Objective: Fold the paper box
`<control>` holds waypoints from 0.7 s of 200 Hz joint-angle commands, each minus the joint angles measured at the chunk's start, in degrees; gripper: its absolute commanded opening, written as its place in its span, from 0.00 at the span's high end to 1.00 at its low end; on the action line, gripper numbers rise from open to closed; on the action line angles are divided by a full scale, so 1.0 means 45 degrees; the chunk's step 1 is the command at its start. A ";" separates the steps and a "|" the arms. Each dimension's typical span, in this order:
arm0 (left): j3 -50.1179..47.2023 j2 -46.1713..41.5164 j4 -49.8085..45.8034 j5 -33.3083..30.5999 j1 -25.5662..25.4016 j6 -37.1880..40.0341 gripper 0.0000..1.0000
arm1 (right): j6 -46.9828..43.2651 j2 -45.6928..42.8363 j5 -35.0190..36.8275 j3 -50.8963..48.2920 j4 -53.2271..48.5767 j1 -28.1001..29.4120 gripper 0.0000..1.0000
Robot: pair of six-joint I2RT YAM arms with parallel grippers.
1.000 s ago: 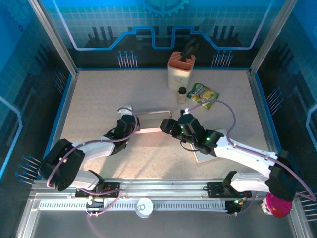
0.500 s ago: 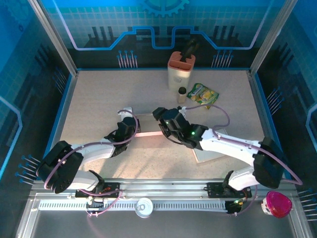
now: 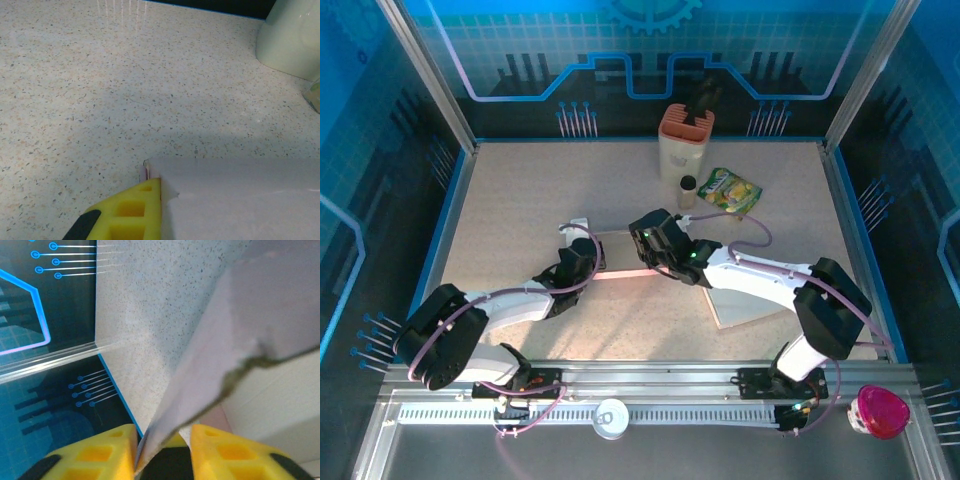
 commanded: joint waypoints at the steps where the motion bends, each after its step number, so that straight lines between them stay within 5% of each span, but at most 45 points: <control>1: -0.0321 0.0090 -0.0431 -0.0147 -0.0195 -0.0371 1.00 | 0.0385 0.0128 -0.0199 -0.0237 0.0449 -0.0104 0.75; 26: -0.0413 -0.0048 -0.0589 -0.0113 -0.0298 -0.0520 1.00 | 0.0679 0.0164 -0.0420 -0.0680 0.0769 -0.0129 0.87; 51: -0.0587 -0.0636 -0.1213 0.0061 -0.0403 -0.0962 0.81 | 0.0929 0.0150 -0.0658 -0.1227 0.1269 -0.0132 0.95; 81: -0.1051 -0.2003 -0.2432 0.0597 -0.0612 -0.1873 0.64 | 0.1038 0.0129 -0.0819 -0.1621 0.1622 -0.0120 0.96; 140: -0.1738 -0.6901 -0.6993 0.2514 -0.0832 -0.4341 0.52 | 0.0911 0.0134 -0.0970 -0.2377 0.1964 -0.0049 0.96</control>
